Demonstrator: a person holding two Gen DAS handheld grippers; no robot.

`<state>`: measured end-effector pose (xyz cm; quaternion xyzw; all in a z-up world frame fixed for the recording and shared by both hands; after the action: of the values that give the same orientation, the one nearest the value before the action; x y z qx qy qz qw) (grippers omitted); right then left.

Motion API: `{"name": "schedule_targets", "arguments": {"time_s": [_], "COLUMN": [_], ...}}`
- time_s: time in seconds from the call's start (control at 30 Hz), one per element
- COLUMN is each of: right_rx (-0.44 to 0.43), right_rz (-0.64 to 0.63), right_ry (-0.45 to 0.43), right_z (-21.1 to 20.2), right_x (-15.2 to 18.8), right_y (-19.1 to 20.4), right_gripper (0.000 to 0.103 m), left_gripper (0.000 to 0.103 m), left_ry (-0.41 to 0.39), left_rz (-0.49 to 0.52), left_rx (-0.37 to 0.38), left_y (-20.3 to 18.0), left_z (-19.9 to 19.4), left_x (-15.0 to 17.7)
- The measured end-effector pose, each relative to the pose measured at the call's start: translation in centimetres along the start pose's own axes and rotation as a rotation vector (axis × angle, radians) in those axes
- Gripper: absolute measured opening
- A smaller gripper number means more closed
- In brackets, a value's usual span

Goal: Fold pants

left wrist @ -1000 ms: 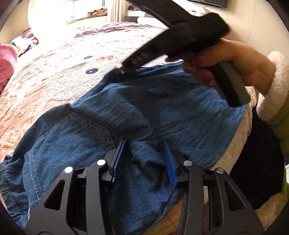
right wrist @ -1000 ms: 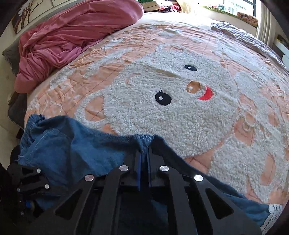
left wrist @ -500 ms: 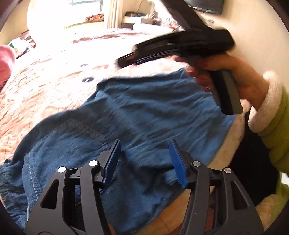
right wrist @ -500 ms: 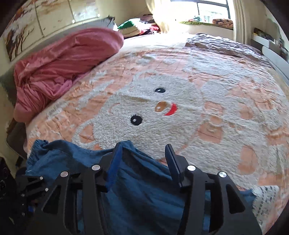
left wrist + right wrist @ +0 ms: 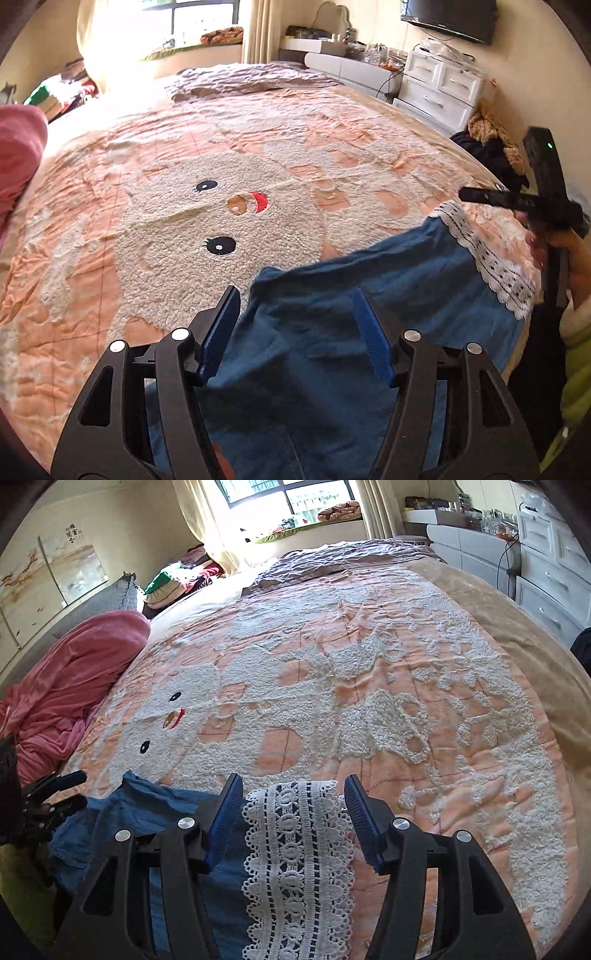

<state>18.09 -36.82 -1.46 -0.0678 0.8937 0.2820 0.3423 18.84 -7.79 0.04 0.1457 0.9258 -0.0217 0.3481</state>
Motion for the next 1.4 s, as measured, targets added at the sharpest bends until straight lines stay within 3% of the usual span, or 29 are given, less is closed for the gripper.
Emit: {"name": "schedule_targets", "arguments": {"time_s": [0.17, 0.27, 0.33, 0.43, 0.67, 0.8, 0.87, 0.97, 1.0, 1.03, 1.1, 1.13, 1.27, 1.4], "right_rx": [-0.016, -0.007, 0.015, 0.047, 0.121, 0.161, 0.194, 0.165, 0.148, 0.113, 0.077, 0.080, 0.121, 0.190], "right_rz": [0.063, 0.079, 0.078, 0.002, -0.168, -0.141, -0.118, -0.068, -0.048, -0.028, -0.013, -0.034, -0.094, -0.212], "right_ry": [0.029, 0.079, 0.115, 0.120, 0.109, 0.130, 0.140, 0.148, 0.151, 0.150, 0.146, 0.142, 0.049, -0.085], "right_z": [1.3, 2.7, 3.8, 4.0, 3.5, 4.2, 4.3, 4.5, 4.6, 4.6, 4.5, 4.3, 2.5, 0.2], "right_x": [0.0, 0.5, 1.0, 1.6, 2.8, 2.8, 2.8, 2.6, 2.7, 2.7, 3.0, 3.0, 2.5, 1.1], "right_y": [-2.0, -2.8, -2.9, -1.5, 1.6, 0.6, -0.3, -1.2, -1.3, -1.3, -0.9, -0.3, 1.6, 3.8], "right_gripper": [0.056, 0.055, 0.042, 0.032, 0.032, 0.041, 0.056, 0.058, 0.052, 0.039, 0.033, 0.028, 0.020, 0.019], "left_gripper": [0.055, 0.052, 0.050, 0.049, 0.049, 0.049, 0.049, 0.049, 0.048, 0.046, 0.029, 0.027, 0.014, 0.010], "left_ry": [0.103, 0.112, 0.120, 0.120, 0.104, 0.107, 0.110, 0.116, 0.117, 0.120, 0.127, 0.133, 0.124, 0.044], "left_rz": [-0.113, -0.122, -0.103, -0.077, -0.049, -0.051, -0.047, -0.045, -0.051, -0.059, -0.071, -0.073, -0.074, -0.070], "left_rx": [0.036, 0.048, 0.033, 0.020, 0.014, 0.015, 0.014, 0.017, 0.020, 0.028, 0.060, 0.081, 0.073, 0.034], "left_y": [1.8, 1.6, 1.1, 0.6, 0.1, 0.1, 0.0, -0.1, -0.1, 0.0, -0.1, -0.2, -0.2, -0.2], "left_z": [4.7, 5.6, 6.1, 6.6, 6.7, 6.8, 6.9, 7.0, 7.0, 7.1, 7.2, 7.2, 7.0, 5.6], "left_x": [-0.6, 0.3, 0.8, 1.2, 0.9, 0.9, 0.9, 0.9, 0.9, 0.9, 0.8, 0.9, 0.8, -0.1]}}
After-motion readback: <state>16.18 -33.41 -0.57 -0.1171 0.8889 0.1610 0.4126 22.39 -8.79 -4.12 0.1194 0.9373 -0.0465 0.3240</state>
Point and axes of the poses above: each gripper's, at about its wrist camera, not at the fingertips, and z roughly the way its jaws point, y to its left, x to its underside, the point moved 3 cm from there along z, roughly the way its jaws point, and after that the axes turned 14 degrees about -x, right-handed, at the moved point
